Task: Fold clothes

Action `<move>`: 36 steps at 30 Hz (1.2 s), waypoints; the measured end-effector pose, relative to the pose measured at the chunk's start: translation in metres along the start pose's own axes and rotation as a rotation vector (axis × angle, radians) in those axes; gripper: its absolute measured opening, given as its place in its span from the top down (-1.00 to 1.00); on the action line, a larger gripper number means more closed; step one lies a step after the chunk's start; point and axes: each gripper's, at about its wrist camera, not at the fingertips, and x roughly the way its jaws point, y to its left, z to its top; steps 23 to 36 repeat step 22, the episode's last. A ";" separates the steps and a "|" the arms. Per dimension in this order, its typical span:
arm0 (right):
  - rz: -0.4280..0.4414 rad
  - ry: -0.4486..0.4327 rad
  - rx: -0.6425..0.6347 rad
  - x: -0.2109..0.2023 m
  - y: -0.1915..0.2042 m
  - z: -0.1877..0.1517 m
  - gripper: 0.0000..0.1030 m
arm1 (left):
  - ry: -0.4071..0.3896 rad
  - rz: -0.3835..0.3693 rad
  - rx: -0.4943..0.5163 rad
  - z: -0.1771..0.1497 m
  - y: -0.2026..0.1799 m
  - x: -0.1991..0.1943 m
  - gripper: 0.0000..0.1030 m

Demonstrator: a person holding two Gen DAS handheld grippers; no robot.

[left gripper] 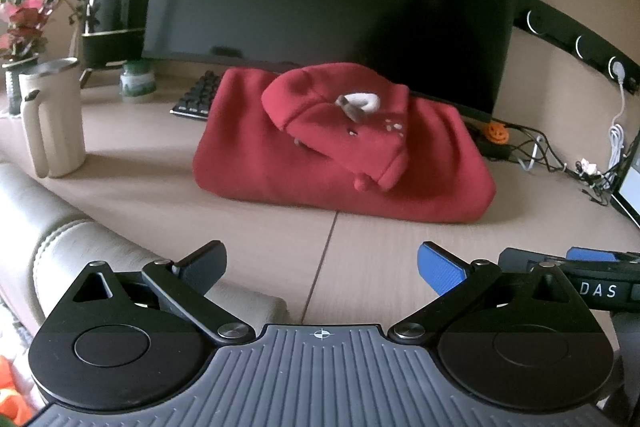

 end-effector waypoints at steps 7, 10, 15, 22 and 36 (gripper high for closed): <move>0.001 0.008 0.003 0.003 -0.003 0.001 -1.00 | 0.012 -0.003 0.005 0.000 -0.004 0.004 -1.00; -0.002 0.007 0.000 0.004 -0.003 0.001 -1.00 | 0.013 -0.001 -0.003 0.000 -0.003 0.006 -1.00; -0.006 0.017 0.003 0.006 -0.004 0.000 -1.00 | -0.002 0.003 0.001 0.004 -0.002 0.006 -1.00; -0.017 0.047 0.016 0.021 -0.004 0.002 -1.00 | 0.024 -0.002 0.006 0.010 0.008 0.016 -1.00; -0.017 0.047 0.016 0.021 -0.004 0.002 -1.00 | 0.024 -0.002 0.006 0.010 0.008 0.016 -1.00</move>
